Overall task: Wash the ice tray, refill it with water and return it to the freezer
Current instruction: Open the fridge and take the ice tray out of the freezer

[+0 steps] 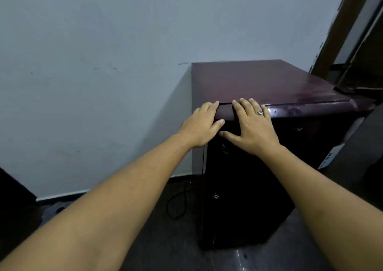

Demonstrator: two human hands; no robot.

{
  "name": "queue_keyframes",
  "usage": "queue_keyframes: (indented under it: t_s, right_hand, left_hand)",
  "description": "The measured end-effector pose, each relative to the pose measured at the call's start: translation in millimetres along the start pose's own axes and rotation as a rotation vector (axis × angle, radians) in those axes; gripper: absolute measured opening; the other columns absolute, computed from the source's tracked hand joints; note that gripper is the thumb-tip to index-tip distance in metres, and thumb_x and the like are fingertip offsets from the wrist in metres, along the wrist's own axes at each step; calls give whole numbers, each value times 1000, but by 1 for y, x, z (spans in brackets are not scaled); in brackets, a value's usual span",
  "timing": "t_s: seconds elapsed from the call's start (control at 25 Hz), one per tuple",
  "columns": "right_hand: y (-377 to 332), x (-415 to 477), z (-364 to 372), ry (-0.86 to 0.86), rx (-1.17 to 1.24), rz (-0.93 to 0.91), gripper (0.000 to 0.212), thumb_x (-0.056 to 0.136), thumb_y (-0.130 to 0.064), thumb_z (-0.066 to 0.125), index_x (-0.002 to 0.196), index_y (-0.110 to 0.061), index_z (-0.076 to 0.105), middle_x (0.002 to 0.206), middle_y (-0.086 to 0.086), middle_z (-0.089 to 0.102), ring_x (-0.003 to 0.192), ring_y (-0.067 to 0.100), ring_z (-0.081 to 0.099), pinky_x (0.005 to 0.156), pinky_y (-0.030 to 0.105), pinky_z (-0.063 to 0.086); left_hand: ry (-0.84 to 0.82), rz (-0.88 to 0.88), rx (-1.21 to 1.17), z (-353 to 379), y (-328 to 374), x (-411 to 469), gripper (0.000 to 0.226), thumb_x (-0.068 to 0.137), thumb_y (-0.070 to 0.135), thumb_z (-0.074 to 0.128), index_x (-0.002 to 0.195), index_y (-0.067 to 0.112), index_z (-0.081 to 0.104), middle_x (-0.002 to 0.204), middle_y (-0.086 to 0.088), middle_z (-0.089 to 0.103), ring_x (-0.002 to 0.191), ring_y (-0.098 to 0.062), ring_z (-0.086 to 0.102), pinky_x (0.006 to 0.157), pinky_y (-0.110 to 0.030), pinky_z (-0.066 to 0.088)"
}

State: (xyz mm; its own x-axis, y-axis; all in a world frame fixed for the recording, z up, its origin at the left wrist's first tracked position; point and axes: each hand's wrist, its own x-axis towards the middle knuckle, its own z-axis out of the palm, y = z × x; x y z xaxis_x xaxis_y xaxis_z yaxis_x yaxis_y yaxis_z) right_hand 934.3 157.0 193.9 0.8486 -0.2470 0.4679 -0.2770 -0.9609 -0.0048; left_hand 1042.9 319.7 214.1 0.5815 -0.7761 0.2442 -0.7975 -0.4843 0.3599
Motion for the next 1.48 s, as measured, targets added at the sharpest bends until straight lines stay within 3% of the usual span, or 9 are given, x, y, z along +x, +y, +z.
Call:
queue_keyframes:
  t_s: [0.32, 0.56, 0.72, 0.88, 1.04, 1.28, 1.48]
  right_hand:
    - [-15, -6, 1, 29, 33, 87, 110, 80, -92, 39, 156, -13, 34, 162, 8, 35, 154, 32, 24, 125, 58, 15]
    - [-3, -72, -15, 182, 120, 32, 95, 88, -86, 40, 151, -15, 43, 159, 5, 41, 155, 27, 25, 126, 57, 11]
    - [14, -114, -42, 239, 312, 10, 80, 94, -78, 38, 143, -16, 53, 151, 1, 50, 151, 22, 33, 125, 58, 16]
    - [28, -151, -63, 313, 388, 19, 69, 98, -69, 44, 131, -11, 60, 142, 3, 57, 144, 24, 44, 119, 61, 24]
    - [46, -195, -81, 345, 463, 65, 64, 99, -62, 46, 129, -8, 61, 143, 5, 59, 145, 25, 44, 116, 64, 29]
    - [73, -268, -113, 353, 608, 223, 62, 103, -54, 46, 137, -3, 59, 154, 9, 51, 153, 26, 34, 122, 57, 29]
    - [101, -322, -144, 374, 626, 400, 49, 101, -34, 50, 142, -8, 58, 156, 4, 50, 151, 21, 39, 123, 53, 30]
  left_hand:
    - [22, 0, -146, -6, -8, 3, 50, 111, 39, 45, 152, 10, 47, 154, -8, 49, 141, -27, 47, 116, -49, 42]
    - [180, 184, -401, 13, 8, -39, 33, 110, 36, 43, 112, 15, 68, 108, 9, 64, 101, -11, 63, 91, -37, 53]
    - [179, 192, -597, 20, 40, -45, 32, 108, 32, 51, 90, 20, 74, 87, 9, 72, 84, -12, 69, 81, -43, 58]
    - [24, 254, -601, 33, 73, -43, 24, 106, 30, 60, 119, 17, 76, 114, 6, 75, 105, -8, 70, 95, -36, 58]
    - [-82, 403, -562, 53, 119, -51, 42, 106, 35, 60, 145, 19, 62, 143, 5, 64, 128, -6, 59, 104, -26, 51]
    - [-169, 528, -581, 91, 182, -58, 51, 109, 41, 54, 151, 13, 55, 154, -1, 56, 143, -14, 50, 118, -44, 44]
    - [-227, 624, -524, 124, 226, -65, 62, 108, 51, 51, 161, 21, 41, 169, -1, 35, 154, -17, 35, 121, -46, 40]
